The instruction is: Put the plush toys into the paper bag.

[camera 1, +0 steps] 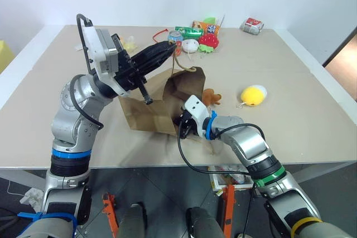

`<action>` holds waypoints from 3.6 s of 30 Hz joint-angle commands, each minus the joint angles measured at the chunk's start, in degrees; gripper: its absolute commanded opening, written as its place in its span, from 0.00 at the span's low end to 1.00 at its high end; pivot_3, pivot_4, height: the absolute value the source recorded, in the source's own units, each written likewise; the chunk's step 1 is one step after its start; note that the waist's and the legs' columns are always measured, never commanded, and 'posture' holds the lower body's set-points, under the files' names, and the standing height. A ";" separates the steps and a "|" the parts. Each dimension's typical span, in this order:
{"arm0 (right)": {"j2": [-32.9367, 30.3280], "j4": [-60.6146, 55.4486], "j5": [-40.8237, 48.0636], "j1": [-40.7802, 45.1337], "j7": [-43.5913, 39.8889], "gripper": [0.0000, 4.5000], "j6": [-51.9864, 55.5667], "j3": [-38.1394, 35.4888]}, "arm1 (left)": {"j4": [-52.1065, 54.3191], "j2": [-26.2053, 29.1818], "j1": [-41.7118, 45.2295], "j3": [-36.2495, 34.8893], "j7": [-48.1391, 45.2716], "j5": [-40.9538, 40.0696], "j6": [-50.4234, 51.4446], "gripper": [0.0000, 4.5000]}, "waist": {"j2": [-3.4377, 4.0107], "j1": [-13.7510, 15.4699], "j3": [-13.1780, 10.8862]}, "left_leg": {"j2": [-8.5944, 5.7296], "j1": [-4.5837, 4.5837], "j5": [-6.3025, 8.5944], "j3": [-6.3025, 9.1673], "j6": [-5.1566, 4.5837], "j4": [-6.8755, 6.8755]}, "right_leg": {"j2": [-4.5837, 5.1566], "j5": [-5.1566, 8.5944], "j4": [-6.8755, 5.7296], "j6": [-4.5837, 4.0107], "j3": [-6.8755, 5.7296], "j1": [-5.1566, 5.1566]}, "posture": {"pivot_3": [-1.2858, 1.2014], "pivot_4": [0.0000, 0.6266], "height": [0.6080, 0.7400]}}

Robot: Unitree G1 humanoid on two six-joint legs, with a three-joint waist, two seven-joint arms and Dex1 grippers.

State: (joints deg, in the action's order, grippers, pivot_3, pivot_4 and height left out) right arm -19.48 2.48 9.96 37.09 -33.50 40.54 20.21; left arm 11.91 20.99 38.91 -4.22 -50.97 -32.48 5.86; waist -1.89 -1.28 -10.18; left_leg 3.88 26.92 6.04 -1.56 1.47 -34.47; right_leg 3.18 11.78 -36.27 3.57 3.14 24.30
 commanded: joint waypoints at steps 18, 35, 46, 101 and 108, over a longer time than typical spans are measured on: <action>-5.81 -19.46 22.62 -4.91 -10.77 0.01 8.10 -22.96 | -0.22 1.29 -8.43 3.43 -6.19 2.92 -6.14 0.00 | 0.02 0.08 -0.01 | 0.00 0.06 0.01 -0.02 0.01 0.04 | 0.06 0.05 0.02 0.02 -0.01 -0.02 | 0.52 0.24 1.00; -15.81 10.71 8.78 4.31 5.35 0.44 -7.20 -35.24 | 3.16 7.51 -10.00 0.40 -6.77 -6.12 6.70 0.00 | 0.06 -0.01 -0.04 | -0.02 0.04 0.00 -0.04 0.00 0.04 | 0.07 0.05 0.05 0.03 0.02 0.04 | 0.52 0.24 1.00; -15.38 21.73 0.43 5.29 10.65 0.97 -14.55 -31.30 | 3.48 8.69 -8.46 -0.61 -5.40 -11.17 13.79 0.00 | 0.16 -0.09 -0.10 | -0.05 0.05 0.00 -0.02 -0.02 0.08 | 0.02 0.17 0.05 0.11 0.11 0.04 | 0.52 0.24 1.00; 1.31 -14.02 25.86 1.57 -3.07 0.03 9.43 -14.70 | 1.96 6.63 -4.75 -3.16 -2.09 -15.11 21.05 0.00 | 0.23 -0.04 -0.14 | -0.03 0.06 0.00 0.03 -0.02 0.08 | -0.03 0.07 0.03 0.05 0.08 0.06 | 0.52 0.24 1.00; 6.04 -6.24 23.47 5.77 2.00 0.50 8.52 -16.64 | 1.78 6.20 -4.58 -2.84 -2.23 -14.78 20.87 0.00 | 0.22 -0.08 -0.13 | -0.02 0.06 0.00 0.03 -0.02 0.06 | -0.03 0.03 0.02 0.00 0.07 0.06 | 0.52 0.24 1.00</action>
State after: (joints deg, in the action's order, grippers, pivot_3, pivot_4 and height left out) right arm -14.16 -4.49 32.85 40.59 -32.56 49.88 6.71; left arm 12.44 27.42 33.39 -6.54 -52.99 -47.25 27.72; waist -1.67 -1.36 -10.31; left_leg 3.85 26.98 6.04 -1.53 1.45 -34.41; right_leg 3.15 11.80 -36.25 3.57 3.21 24.37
